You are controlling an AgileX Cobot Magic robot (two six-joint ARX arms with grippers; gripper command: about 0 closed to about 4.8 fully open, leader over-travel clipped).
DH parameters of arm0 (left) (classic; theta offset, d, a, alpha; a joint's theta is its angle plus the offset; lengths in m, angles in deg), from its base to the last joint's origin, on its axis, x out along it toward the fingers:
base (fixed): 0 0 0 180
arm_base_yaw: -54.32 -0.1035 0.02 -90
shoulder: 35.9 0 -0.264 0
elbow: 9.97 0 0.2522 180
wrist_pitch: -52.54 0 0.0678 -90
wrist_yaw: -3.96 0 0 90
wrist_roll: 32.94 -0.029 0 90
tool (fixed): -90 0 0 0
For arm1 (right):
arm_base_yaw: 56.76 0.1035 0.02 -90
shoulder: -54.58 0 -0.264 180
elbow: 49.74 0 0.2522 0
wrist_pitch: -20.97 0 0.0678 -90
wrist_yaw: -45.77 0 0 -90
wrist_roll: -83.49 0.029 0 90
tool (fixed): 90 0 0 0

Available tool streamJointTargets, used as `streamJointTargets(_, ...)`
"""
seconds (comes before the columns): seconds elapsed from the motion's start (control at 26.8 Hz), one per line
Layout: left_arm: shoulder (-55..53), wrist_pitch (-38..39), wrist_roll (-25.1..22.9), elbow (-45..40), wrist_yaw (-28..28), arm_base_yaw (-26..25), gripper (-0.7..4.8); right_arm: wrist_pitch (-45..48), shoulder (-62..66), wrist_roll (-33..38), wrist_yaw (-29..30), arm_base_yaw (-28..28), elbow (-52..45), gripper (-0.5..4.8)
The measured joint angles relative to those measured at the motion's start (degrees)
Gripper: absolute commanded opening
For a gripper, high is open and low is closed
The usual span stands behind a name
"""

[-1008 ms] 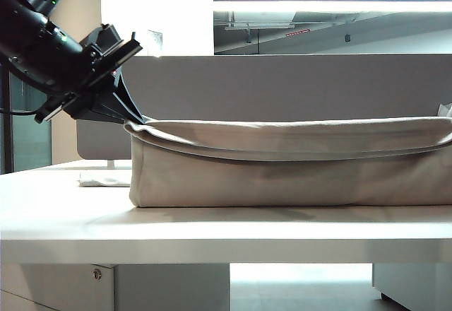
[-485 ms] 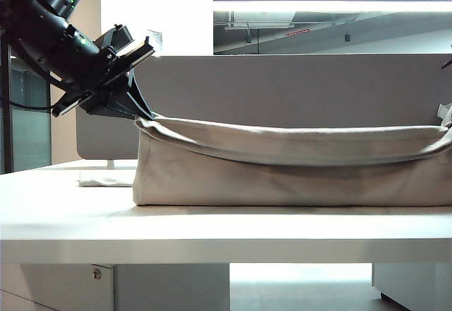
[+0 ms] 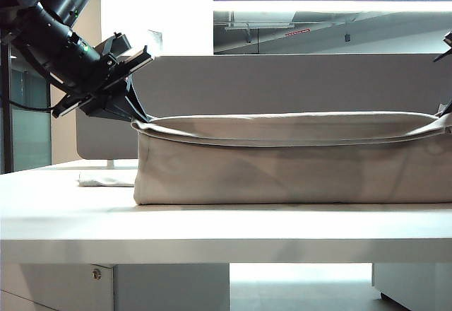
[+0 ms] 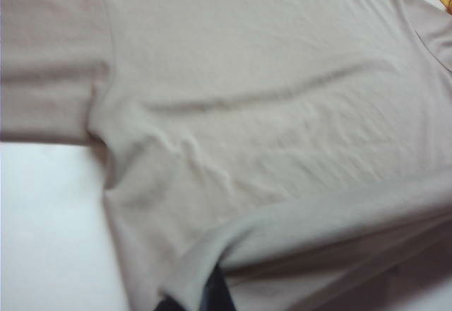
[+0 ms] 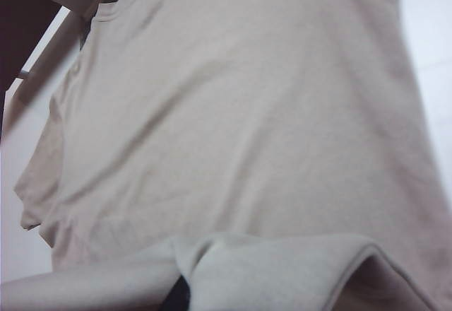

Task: Fold the bottom side of the T-shirt horizontally towards the center, about one-third of the way, then fold the sleeve back towards the center, creating a straight line along the edge of the T-shirt, and finally fold the bottom of the T-shirt up towards the top, creating a neat rectangle.

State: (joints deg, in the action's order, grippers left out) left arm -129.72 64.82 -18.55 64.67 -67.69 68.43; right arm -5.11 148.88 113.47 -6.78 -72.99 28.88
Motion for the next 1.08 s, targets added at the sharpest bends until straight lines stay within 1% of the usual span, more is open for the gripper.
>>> streamJointTargets(0.19,-0.8,0.9,-1.3,1.7,-0.2,-0.1,-0.06,-0.2,1.8,0.0,-0.2,1.2,2.1,-0.02)
streamJointTargets(0.56,-0.8,10.1,-6.1,7.8,-1.6,-0.2,-0.06,-0.9,2.0,-1.6,-1.4,2.5,2.6,-0.02)
streamJointTargets(0.63,-0.8,11.5,-6.5,8.9,-1.6,-0.3,-0.06,-3.5,2.1,-3.6,-2.2,2.7,3.5,-0.02)
streamJointTargets(0.78,-0.8,13.8,-7.6,10.7,-1.6,-0.3,-0.06,-10.4,2.2,-9.3,-5.9,3.2,7.6,-0.02)
streamJointTargets(0.93,-0.8,14.8,-8.0,11.8,-1.5,-0.3,-0.06,-13.6,2.2,-10.3,-6.7,3.1,11.1,-0.02)
streamJointTargets(1.08,-1.0,16.2,-8.2,11.8,-1.5,-0.3,-0.06,-14.2,2.1,-10.5,-7.3,3.1,12.7,-0.02)
